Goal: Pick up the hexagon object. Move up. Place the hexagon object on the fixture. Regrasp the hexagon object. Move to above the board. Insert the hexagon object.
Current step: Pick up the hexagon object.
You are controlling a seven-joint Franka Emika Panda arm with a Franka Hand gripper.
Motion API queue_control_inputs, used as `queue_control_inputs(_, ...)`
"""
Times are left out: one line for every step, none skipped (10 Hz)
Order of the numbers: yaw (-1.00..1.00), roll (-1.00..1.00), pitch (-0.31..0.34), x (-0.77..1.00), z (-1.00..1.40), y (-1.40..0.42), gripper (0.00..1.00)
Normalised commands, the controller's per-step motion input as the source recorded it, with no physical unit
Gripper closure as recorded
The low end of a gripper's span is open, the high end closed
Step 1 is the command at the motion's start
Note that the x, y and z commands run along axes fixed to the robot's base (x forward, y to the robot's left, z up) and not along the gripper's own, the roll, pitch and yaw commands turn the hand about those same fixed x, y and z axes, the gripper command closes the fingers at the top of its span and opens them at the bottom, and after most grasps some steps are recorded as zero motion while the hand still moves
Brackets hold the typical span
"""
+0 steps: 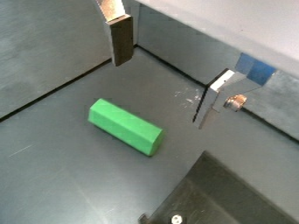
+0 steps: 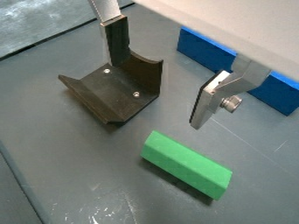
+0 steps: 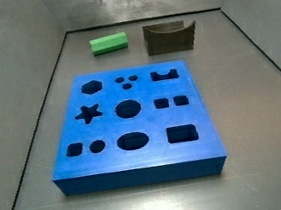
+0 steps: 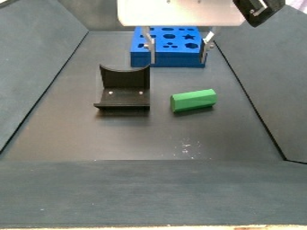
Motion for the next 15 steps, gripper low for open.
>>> queue_control_inputs(-1.0, -0.01, -0.12, 0.0, -0.43, 0.0, 0.0)
queue_control_inputs(-1.0, 0.0, -0.017, 0.0, -0.52, 0.0, 0.0)
queue_control_inputs(-1.0, 0.0, -0.011, 0.0, -0.53, 0.0, 0.0)
queue_control_inputs(-1.0, 0.0, -0.006, 0.0, -0.54, 0.0, 0.0)
queue_control_inputs(-1.0, 0.0, 0.0, 0.0, -0.55, 0.0, 0.0)
queue_control_inputs(-0.66, -0.19, 0.0, 0.47, -0.01, 0.12, 0.0)
queue_control_inputs(0.0, -0.06, 0.0, 0.0, 0.0, 0.06, 0.0)
queue_control_inputs(-0.94, 0.0, 0.086, 0.0, -0.51, 0.0, 0.0)
queue_control_inputs(-1.0, 0.0, 0.009, 0.0, -0.51, 0.0, 0.0)
queue_control_inputs(-1.0, 0.0, 0.006, 0.0, -0.52, 0.0, 0.0)
queue_control_inputs(-1.0, 0.0, 0.069, 0.0, -0.19, 0.0, 0.0)
queue_control_inputs(0.0, -0.04, -0.046, 0.0, -0.18, -0.03, 0.0)
queue_control_inputs(-0.71, -0.17, -0.031, -0.38, 0.0, 0.0, 0.0)
queue_control_inputs(-0.84, 0.0, -0.034, -0.31, 0.0, 0.0, 0.0)
queue_control_inputs(0.0, 0.0, -0.003, -0.11, -0.15, 0.0, 0.0)
